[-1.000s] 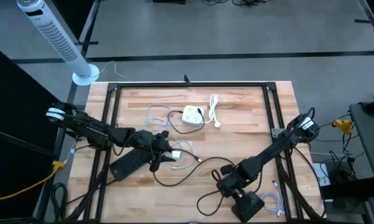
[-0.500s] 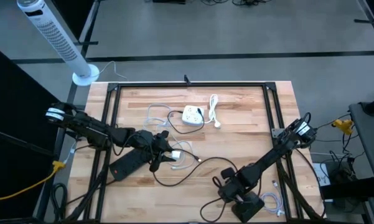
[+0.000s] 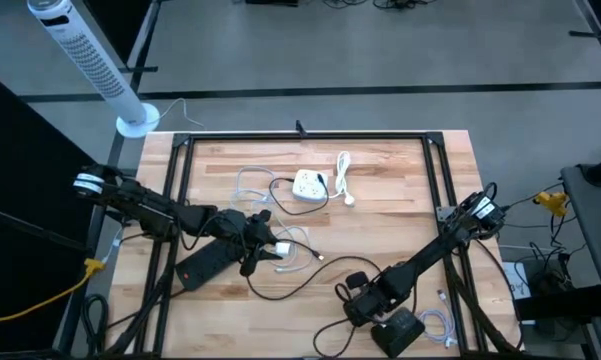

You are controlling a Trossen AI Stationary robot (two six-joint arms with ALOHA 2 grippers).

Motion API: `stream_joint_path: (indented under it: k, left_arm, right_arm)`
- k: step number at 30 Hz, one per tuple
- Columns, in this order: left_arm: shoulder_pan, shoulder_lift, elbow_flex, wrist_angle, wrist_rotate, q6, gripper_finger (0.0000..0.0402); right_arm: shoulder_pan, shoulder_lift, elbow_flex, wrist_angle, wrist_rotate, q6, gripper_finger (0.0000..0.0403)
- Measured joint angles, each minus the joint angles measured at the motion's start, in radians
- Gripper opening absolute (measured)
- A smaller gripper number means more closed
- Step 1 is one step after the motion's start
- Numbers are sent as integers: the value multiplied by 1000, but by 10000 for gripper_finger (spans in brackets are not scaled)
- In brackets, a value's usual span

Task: Insert USB
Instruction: Insert the black charger cable into the white charger adapter

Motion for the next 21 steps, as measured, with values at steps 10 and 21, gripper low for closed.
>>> stream_joint_path:
  k: [10, 21]
  left_arm:
    - [0, 0, 0, 33, 0, 14, 141]
    - [0, 0, 0, 167, 209, 64, 141]
  right_arm:
    - [-38, -11, 28, -147, 214, -91, 17]
    - [-79, -51, 87, -194, 849, -400, 17]
